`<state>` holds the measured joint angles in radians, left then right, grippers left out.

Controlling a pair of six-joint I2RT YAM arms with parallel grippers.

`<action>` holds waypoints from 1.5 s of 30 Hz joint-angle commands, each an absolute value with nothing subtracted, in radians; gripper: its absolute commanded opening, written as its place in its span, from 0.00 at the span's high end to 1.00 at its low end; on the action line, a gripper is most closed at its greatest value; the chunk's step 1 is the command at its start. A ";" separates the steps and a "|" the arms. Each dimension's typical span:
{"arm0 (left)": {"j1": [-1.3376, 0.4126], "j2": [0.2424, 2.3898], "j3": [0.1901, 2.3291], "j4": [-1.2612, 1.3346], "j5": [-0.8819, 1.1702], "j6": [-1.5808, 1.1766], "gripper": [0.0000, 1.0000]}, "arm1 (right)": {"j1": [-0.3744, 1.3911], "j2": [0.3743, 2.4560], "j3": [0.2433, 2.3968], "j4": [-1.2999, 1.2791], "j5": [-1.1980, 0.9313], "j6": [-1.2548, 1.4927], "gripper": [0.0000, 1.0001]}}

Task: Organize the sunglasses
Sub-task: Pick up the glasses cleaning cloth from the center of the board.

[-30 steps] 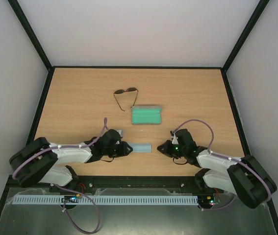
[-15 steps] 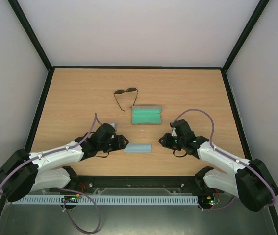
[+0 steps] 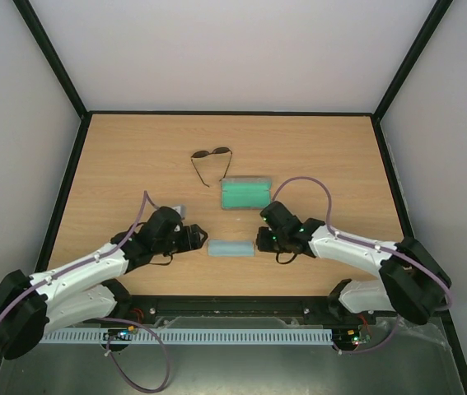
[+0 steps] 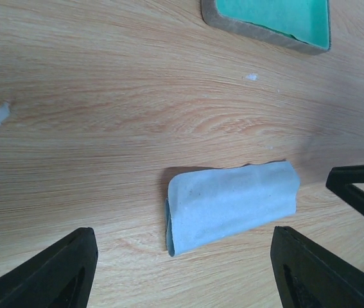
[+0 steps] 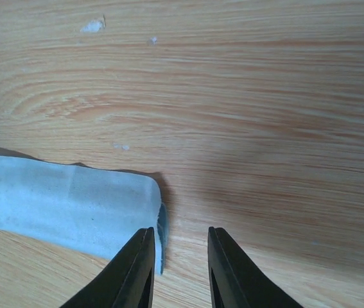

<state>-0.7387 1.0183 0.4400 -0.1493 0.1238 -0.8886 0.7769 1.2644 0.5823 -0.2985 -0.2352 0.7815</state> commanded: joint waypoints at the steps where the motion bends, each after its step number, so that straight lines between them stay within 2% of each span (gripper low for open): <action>1: -0.711 0.984 0.411 -0.180 0.144 -0.851 0.23 | 0.832 1.330 0.647 -0.343 -0.143 0.828 0.76; 16: -0.665 0.951 0.357 -0.144 0.204 -0.828 0.24 | 0.907 1.505 0.727 -0.354 -0.082 0.863 0.79; 30: -0.660 0.953 0.344 -0.132 0.212 -0.830 0.25 | 0.962 1.536 0.736 -0.388 -0.036 0.896 0.79; 45: -0.665 1.021 0.350 -0.114 0.221 -0.826 0.26 | 0.963 1.557 0.705 -0.329 -0.037 0.892 0.99</action>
